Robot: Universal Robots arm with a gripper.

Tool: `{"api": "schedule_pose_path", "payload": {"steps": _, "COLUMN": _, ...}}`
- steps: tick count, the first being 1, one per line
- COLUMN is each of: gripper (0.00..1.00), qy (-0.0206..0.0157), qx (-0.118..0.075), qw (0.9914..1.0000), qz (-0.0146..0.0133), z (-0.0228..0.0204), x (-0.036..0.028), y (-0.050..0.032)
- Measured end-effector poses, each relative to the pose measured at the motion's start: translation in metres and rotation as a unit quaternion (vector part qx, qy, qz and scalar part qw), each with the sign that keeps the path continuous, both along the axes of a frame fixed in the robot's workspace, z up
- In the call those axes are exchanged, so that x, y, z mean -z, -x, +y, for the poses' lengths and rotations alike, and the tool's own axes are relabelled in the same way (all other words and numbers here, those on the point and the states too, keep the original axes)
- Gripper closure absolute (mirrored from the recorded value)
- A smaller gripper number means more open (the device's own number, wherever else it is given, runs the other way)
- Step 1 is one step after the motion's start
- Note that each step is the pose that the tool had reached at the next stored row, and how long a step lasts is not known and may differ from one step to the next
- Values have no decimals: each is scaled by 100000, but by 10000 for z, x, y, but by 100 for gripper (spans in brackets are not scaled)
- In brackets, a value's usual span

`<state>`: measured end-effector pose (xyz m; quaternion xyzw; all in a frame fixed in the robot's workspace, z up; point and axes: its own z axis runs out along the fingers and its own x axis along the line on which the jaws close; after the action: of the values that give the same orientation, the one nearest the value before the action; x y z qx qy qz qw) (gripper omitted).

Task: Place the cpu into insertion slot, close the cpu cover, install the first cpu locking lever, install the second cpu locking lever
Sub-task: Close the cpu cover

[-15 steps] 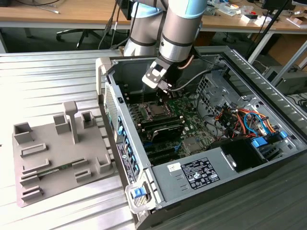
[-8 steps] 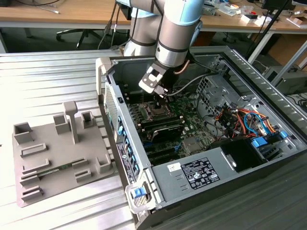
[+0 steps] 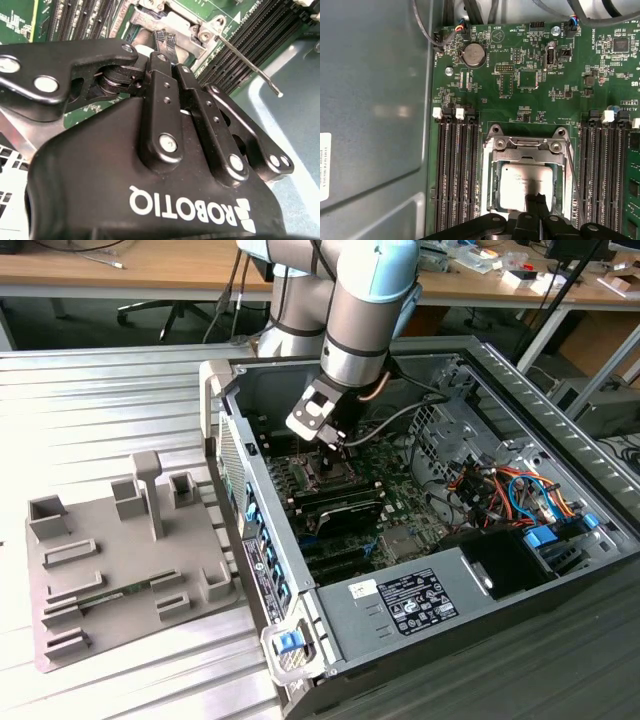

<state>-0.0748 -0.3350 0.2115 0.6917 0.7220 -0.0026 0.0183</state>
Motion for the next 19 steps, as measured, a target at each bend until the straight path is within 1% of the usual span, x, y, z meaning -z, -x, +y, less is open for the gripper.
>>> {"api": "schedule_pose_path", "payload": {"steps": 9, "gripper": 89, "qy": 0, "qx": -2, "qw": 100000, "qz": -1, "z": 0, "x": 27, "y": 0}}
{"api": "schedule_pose_path", "payload": {"steps": 14, "gripper": 89, "qy": 76, "qx": 3, "qw": 100000, "qz": 0, "z": 0, "x": 27, "y": -5}}
{"api": "schedule_pose_path", "payload": {"steps": 16, "gripper": 89, "qy": 63, "qx": -1, "qw": 100000, "qz": -8, "z": 1, "x": 1, "y": -20}}
{"api": "schedule_pose_path", "payload": {"steps": 19, "gripper": 89, "qy": 71, "qx": 3, "qw": 100000, "qz": 1, "z": 0, "x": -86, "y": -52}}
